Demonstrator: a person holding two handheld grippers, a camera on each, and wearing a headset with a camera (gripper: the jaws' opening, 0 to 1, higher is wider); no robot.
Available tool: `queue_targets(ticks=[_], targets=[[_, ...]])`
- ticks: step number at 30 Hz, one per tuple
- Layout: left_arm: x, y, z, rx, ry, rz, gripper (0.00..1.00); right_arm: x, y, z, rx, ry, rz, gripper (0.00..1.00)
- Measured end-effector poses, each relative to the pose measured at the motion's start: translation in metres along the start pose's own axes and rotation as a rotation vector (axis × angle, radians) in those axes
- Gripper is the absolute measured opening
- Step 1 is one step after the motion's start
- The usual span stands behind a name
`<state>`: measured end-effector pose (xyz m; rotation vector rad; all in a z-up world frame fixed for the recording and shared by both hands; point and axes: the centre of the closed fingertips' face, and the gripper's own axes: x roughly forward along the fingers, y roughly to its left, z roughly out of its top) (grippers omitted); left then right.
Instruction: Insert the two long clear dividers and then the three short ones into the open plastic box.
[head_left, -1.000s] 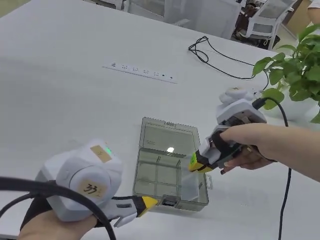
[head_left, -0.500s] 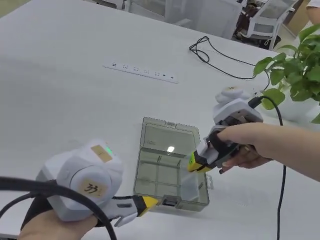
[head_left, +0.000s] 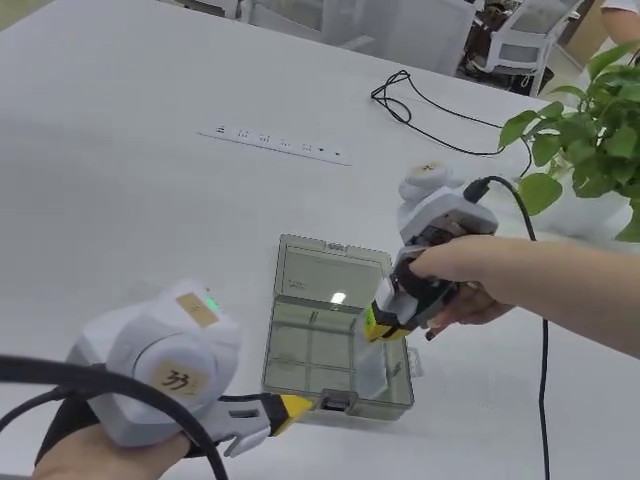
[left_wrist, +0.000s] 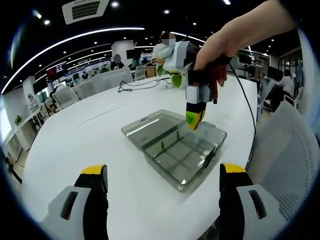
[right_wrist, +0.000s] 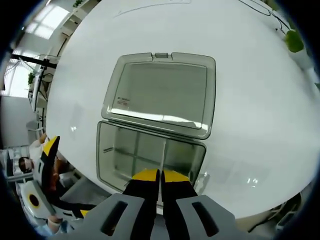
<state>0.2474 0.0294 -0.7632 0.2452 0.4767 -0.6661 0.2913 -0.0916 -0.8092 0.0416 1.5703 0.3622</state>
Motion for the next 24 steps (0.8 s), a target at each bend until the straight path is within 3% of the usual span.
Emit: queue_targets(ticks=[18,24], targets=[[0.000,0.001,-0.003,0.003,0.012,0.002,0.94,0.023,-0.002,0.000,-0.077,0.007,-0.091,0.03],[0.001,0.000,-0.004,0.008,0.015,0.001,0.94,0.020,-0.002,0.000,-0.088,0.014,-0.089,0.03]])
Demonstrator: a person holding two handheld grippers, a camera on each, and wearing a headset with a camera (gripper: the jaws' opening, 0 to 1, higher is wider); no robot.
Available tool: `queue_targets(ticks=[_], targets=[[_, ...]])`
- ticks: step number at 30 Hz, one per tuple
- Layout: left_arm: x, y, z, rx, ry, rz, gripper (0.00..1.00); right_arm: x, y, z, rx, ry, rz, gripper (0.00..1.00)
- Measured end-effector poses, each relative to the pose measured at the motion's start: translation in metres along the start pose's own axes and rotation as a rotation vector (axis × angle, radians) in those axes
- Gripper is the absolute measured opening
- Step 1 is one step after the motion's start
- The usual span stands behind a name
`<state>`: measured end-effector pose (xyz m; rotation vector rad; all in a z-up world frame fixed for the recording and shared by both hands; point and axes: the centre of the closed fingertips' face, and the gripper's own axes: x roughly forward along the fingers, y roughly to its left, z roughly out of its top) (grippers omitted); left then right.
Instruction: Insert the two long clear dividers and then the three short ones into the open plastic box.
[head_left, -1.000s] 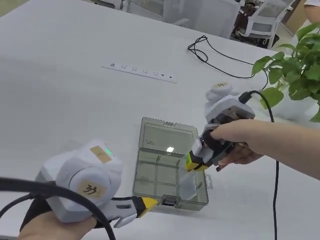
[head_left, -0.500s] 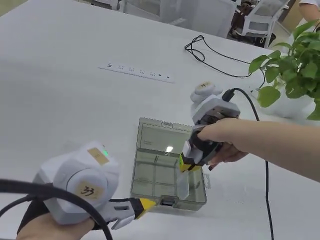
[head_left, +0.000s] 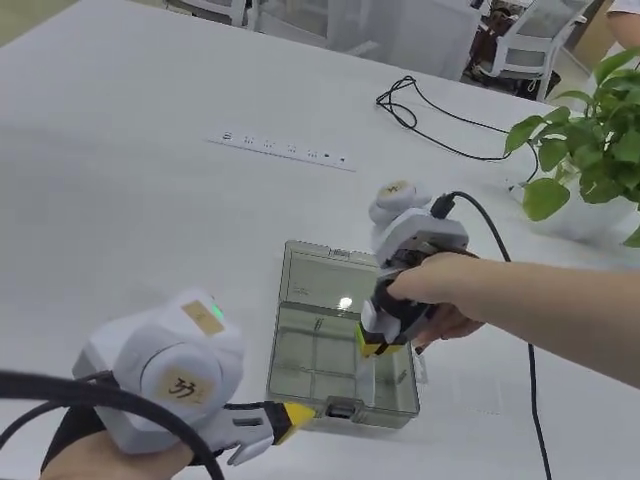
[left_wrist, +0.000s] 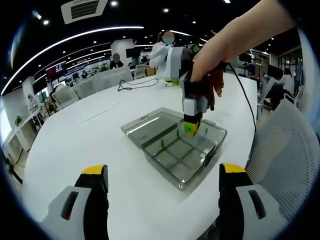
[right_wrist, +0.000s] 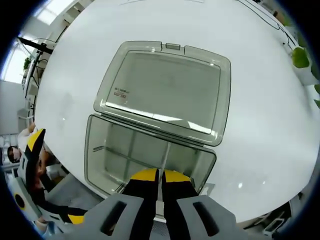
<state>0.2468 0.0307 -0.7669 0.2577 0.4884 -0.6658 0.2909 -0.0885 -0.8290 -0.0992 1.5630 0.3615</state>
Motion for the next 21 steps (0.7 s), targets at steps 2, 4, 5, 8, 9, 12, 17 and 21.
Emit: queue_targets(ticks=[2,4,5,8,9,12,17,21], targets=[[0.000,0.000,0.000,-0.003,-0.001,-0.002,0.94,0.000,-0.001,0.000,0.009,-0.003,0.009,0.03],[0.000,-0.001,-0.001,0.001,0.003,-0.003,0.94,0.000,0.001,0.000,0.005,-0.007,0.016,0.04],[0.000,-0.001,-0.001,0.003,0.004,-0.004,0.94,0.000,0.001,0.000,0.004,-0.007,0.017,0.04],[0.000,-0.001,-0.001,0.002,0.004,-0.004,0.94,0.000,0.002,0.000,0.007,-0.011,0.035,0.05],[0.000,-0.001,-0.001,0.002,0.005,-0.004,0.93,0.000,0.003,0.000,0.007,-0.014,0.041,0.06],[0.000,-0.001,-0.001,0.002,0.004,-0.003,0.93,0.000,0.007,0.000,0.005,-0.026,0.078,0.11],[0.000,-0.002,-0.002,0.005,0.007,-0.007,0.93,-0.001,0.015,0.004,0.019,-0.067,0.128,0.31],[0.000,-0.002,-0.002,0.006,0.007,-0.007,0.93,0.000,0.018,0.007,0.007,-0.099,0.144,0.52]])
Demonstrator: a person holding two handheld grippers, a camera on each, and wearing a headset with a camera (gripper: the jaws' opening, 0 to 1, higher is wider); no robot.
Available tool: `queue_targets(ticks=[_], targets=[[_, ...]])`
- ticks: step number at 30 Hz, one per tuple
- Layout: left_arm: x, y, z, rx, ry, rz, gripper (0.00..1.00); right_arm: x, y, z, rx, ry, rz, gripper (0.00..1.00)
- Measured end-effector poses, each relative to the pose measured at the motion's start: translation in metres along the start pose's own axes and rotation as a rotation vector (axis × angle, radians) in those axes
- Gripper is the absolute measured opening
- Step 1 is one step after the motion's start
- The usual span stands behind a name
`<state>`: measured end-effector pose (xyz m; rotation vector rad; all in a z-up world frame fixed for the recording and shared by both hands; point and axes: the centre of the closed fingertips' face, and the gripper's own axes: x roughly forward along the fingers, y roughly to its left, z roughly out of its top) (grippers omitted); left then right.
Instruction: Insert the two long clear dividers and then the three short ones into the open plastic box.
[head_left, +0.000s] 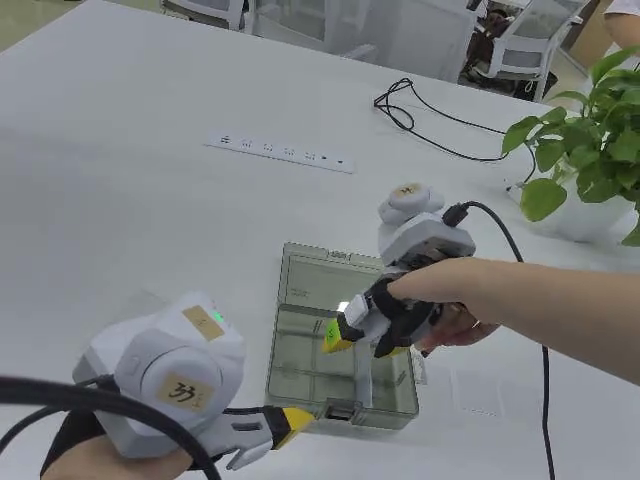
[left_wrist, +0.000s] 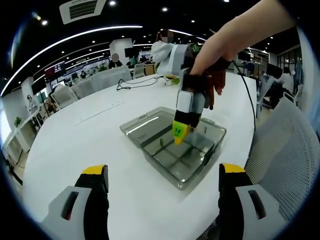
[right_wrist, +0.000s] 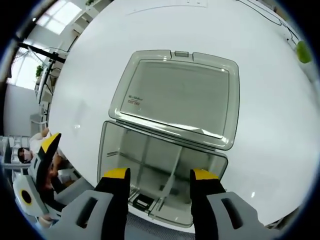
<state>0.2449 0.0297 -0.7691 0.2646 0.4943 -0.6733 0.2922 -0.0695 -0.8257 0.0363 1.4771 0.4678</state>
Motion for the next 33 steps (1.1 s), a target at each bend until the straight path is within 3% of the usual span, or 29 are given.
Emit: queue_targets(ticks=[5,10,17,23,29,32,33], targets=[[0.000,0.000,0.000,-0.004,-0.002,0.000,0.93,0.002,0.008,0.008,-0.029,-0.062,0.038,0.73],[0.000,0.000,0.000,-0.006,-0.003,0.001,0.93,0.002,0.015,0.009,-0.053,-0.086,0.052,0.84],[-0.001,0.000,0.000,-0.006,-0.005,0.002,0.93,-0.003,0.020,0.009,-0.065,-0.100,0.079,0.85],[-0.001,0.000,0.000,-0.004,-0.003,0.000,0.93,-0.017,0.030,0.013,-0.068,-0.142,0.124,0.83],[-0.001,-0.001,0.000,-0.003,-0.003,-0.002,0.93,-0.037,0.033,0.026,-0.072,-0.256,0.180,0.84],[0.000,-0.001,0.000,-0.003,0.000,-0.002,0.93,-0.050,0.033,0.038,-0.091,-0.355,0.207,0.88],[0.000,-0.001,0.000,-0.003,0.000,-0.002,0.93,-0.053,0.031,0.038,-0.088,-0.366,0.201,0.90]])
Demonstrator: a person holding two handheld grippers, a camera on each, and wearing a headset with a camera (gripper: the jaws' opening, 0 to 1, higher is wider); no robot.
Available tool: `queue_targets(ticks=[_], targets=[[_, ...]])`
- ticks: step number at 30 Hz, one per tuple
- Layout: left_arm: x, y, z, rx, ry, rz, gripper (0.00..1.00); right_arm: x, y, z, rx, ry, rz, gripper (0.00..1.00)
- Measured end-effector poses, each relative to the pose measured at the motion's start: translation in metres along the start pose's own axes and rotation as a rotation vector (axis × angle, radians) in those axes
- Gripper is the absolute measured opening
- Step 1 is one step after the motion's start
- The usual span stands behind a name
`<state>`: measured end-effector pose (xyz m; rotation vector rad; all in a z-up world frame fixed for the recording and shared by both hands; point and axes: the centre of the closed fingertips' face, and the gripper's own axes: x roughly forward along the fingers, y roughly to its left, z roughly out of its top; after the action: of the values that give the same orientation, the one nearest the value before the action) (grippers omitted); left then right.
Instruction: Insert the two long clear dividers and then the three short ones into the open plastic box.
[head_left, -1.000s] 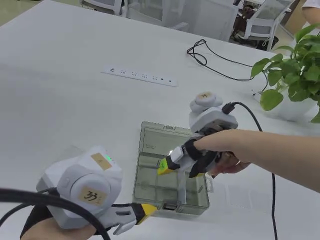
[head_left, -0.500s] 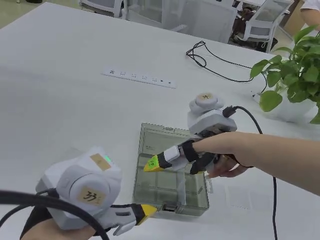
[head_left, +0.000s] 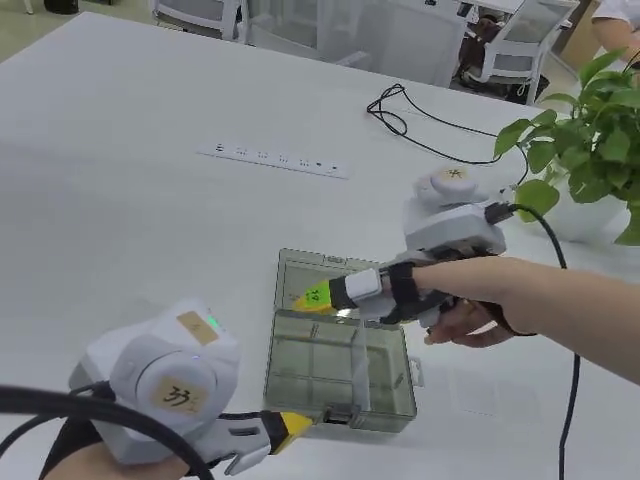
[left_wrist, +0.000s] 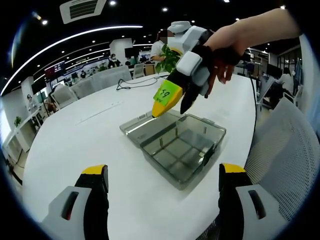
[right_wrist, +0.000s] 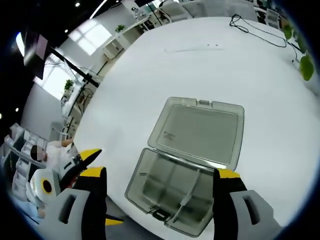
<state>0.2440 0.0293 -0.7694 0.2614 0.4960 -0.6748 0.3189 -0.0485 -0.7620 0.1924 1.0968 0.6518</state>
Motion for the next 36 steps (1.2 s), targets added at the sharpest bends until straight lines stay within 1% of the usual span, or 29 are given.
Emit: queue_targets(ticks=[1,3,4,5,6,7,9,10,12,13,14,16,18,19,20,21,22,23,24,26,27,28,29,30,31,32,33,35,36], targets=[[0.000,0.000,0.000,0.002,0.001,-0.001,0.93,-0.003,0.001,0.000,-0.013,-0.002,0.010,0.93],[0.000,0.000,-0.001,0.005,0.003,-0.002,0.93,-0.007,-0.003,0.004,-0.033,-0.033,0.003,0.94],[0.000,0.000,-0.001,0.004,0.003,-0.001,0.93,-0.008,-0.003,0.006,-0.050,-0.057,0.010,0.96],[0.001,0.000,-0.001,0.003,0.003,0.000,0.93,-0.009,-0.005,0.004,-0.059,-0.055,0.001,0.99],[0.001,0.000,-0.001,0.002,0.004,-0.001,0.93,-0.008,-0.006,0.003,-0.077,-0.055,0.003,0.99],[0.000,0.000,-0.001,0.002,0.003,0.000,0.93,-0.009,-0.009,0.006,-0.120,-0.077,-0.002,1.00],[0.000,0.000,-0.001,0.002,0.003,0.001,0.93,-0.010,-0.009,0.001,-0.145,-0.078,0.006,1.00],[0.000,0.000,-0.002,0.001,0.004,0.000,0.93,-0.010,-0.011,-0.002,-0.146,-0.070,-0.004,1.00],[0.000,0.000,-0.002,0.001,0.006,0.001,0.93,-0.011,-0.011,-0.005,-0.169,-0.083,0.001,1.00],[0.000,0.000,-0.002,0.000,0.006,0.000,0.93,-0.011,-0.012,-0.008,-0.170,-0.078,-0.003,1.00],[0.000,0.000,-0.002,-0.002,0.005,0.001,0.93,-0.012,-0.012,-0.007,-0.194,-0.102,0.002,1.00],[0.000,0.000,-0.002,-0.006,0.005,0.002,0.93,-0.014,-0.010,-0.012,-0.198,-0.101,0.002,1.00],[0.000,0.001,-0.003,-0.013,0.005,0.002,0.93,-0.018,-0.006,-0.014,-0.209,-0.121,0.004,1.00],[0.000,0.001,-0.003,-0.018,0.004,0.002,0.93,-0.021,-0.004,-0.006,-0.220,-0.192,0.008,1.00],[0.000,0.001,-0.003,-0.022,0.004,0.002,0.93,-0.023,-0.005,-0.010,-0.226,-0.176,-0.004,1.00],[0.000,0.001,-0.002,-0.025,0.003,0.003,0.93,-0.025,-0.006,-0.011,-0.230,-0.176,-0.012,1.00],[0.000,0.001,-0.003,-0.030,0.004,0.002,0.93,-0.028,-0.008,-0.002,-0.277,-0.238,-0.003,1.00],[0.000,0.001,-0.003,-0.035,0.005,0.002,0.93,-0.030,-0.013,-0.008,-0.270,-0.209,-0.023,1.00],[0.000,0.002,-0.003,-0.044,0.004,0.002,0.93,-0.034,-0.010,-0.004,-0.298,-0.259,-0.008,1.00],[0.000,0.003,-0.004,-0.062,0.005,0.001,0.93,-0.041,-0.018,-0.009,-0.284,-0.253,-0.029,1.00],[-0.001,0.003,-0.004,-0.069,0.005,0.000,0.93,-0.044,-0.018,-0.004,-0.315,-0.300,-0.022,1.00],[-0.001,0.003,-0.004,-0.083,0.003,-0.003,0.93,-0.047,-0.024,-0.007,-0.295,-0.294,-0.028,1.00],[-0.001,0.004,-0.004,-0.092,0.002,-0.004,0.93,-0.049,-0.024,-0.007,-0.296,-0.308,-0.011,1.00],[-0.001,0.004,-0.004,-0.098,0.004,-0.005,0.93,-0.053,-0.023,-0.006,-0.299,-0.348,-0.015,1.00],[-0.001,0.004,-0.005,-0.103,0.005,-0.006,0.93,-0.054,-0.024,-0.012,-0.292,-0.329,-0.015,1.00],[-0.002,0.005,-0.005,-0.111,0.006,-0.007,0.93,-0.056,-0.031,-0.012,-0.297,-0.338,-0.016,1.00],[-0.003,0.006,-0.006,-0.135,0.005,-0.008,0.93,-0.059,-0.034,-0.013,-0.309,-0.364,-0.022,1.00],[-0.004,0.007,-0.006,-0.170,-0.002,-0.012,0.93,-0.060,-0.035,-0.022,-0.303,-0.357,-0.027,1.00],[-0.005,0.009,-0.007,-0.184,0.000,-0.010,0.93,-0.062,-0.034,-0.024,-0.305,-0.371,-0.031,1.00]])
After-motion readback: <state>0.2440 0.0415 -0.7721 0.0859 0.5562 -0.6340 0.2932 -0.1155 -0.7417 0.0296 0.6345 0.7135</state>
